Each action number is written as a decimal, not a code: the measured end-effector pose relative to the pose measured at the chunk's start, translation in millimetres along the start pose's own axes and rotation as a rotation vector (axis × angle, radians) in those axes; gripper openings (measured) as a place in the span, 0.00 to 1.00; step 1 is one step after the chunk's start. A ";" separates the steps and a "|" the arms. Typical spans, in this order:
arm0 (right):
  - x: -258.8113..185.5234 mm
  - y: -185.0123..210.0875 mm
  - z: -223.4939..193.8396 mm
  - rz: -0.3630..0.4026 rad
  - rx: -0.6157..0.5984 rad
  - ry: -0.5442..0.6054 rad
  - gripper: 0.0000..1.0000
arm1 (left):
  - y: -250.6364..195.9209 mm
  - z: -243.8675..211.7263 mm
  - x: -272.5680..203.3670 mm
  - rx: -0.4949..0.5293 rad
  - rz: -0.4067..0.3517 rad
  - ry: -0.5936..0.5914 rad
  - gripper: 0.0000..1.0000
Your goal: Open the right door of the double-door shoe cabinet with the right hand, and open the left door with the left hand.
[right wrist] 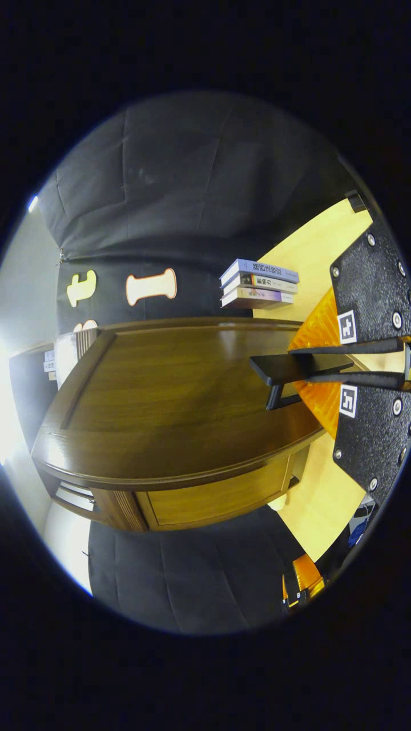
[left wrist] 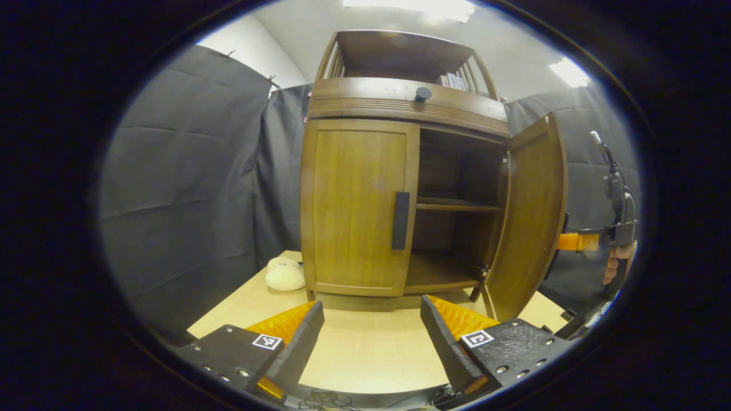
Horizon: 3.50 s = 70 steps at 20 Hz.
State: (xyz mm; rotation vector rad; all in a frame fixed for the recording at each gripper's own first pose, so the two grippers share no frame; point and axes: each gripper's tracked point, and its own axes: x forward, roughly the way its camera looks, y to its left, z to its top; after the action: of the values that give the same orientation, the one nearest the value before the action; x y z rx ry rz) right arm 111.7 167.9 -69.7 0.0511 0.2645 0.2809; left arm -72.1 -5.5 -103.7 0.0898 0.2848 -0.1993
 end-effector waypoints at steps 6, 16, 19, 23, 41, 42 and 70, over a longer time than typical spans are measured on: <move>-9.9 -68.3 2.0 -0.088 0.068 -0.048 0.04 | -4.6 -2.8 2.9 0.020 -0.033 0.006 1.00; -11.6 -99.9 2.7 0.021 0.045 0.001 0.01 | -12.0 -7.1 9.0 0.032 -0.100 0.027 1.00; -15.6 -101.7 1.4 0.000 0.057 0.002 0.00 | -11.7 -8.1 8.6 0.025 -0.105 0.040 1.00; -24.6 -104.0 -0.7 -0.046 0.070 0.002 0.02 | -13.0 -8.5 10.0 0.042 -0.115 0.038 1.00; -123.1 -136.9 0.5 -0.473 0.101 -0.037 0.96 | -14.0 65.9 99.2 0.026 -0.089 -0.130 1.00; -127.8 -130.4 4.9 -0.480 0.118 -0.052 0.94 | -19.5 73.5 108.4 0.026 -0.096 -0.142 1.00; -92.8 -48.9 -8.0 -0.358 0.087 -0.018 0.92 | -77.5 76.3 243.2 0.040 -0.117 -0.109 0.22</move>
State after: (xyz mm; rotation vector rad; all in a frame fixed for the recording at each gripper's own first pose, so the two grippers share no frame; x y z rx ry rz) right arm 36.7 95.1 -58.3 0.0913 0.2627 -0.0868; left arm 161.0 -134.4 -105.3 0.1021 0.1777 -0.3252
